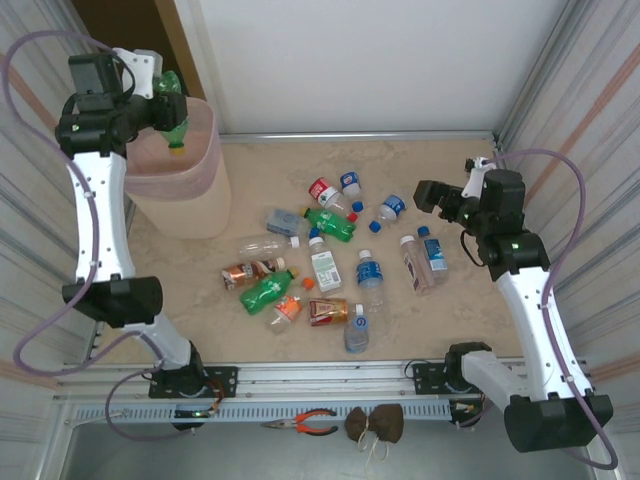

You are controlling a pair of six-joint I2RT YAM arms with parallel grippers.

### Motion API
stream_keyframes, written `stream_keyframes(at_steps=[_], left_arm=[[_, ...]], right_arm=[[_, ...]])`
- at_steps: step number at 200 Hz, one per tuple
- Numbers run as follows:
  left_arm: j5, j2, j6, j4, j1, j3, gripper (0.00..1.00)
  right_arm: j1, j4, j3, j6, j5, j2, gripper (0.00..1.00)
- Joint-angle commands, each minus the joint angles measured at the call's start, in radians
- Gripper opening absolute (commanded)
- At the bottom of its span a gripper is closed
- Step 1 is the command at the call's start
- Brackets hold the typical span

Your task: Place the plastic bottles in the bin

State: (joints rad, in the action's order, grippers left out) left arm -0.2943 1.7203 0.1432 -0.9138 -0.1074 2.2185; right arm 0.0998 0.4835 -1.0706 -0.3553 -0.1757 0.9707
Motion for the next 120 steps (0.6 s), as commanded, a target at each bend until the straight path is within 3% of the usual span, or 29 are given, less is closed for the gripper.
stream_keyframes(at_steps=[1,120], left_arm=[[0.013,0.055,0.043,-0.041,-0.009,0.034,0.41],[0.013,0.216,0.083,-0.083,-0.009,-0.199,0.42]], right_arm=[[0.014,0.014,-0.032,0.016,0.019,0.006,0.99],[0.025,-0.011,0.027,0.012,0.030,-0.008,0.99]])
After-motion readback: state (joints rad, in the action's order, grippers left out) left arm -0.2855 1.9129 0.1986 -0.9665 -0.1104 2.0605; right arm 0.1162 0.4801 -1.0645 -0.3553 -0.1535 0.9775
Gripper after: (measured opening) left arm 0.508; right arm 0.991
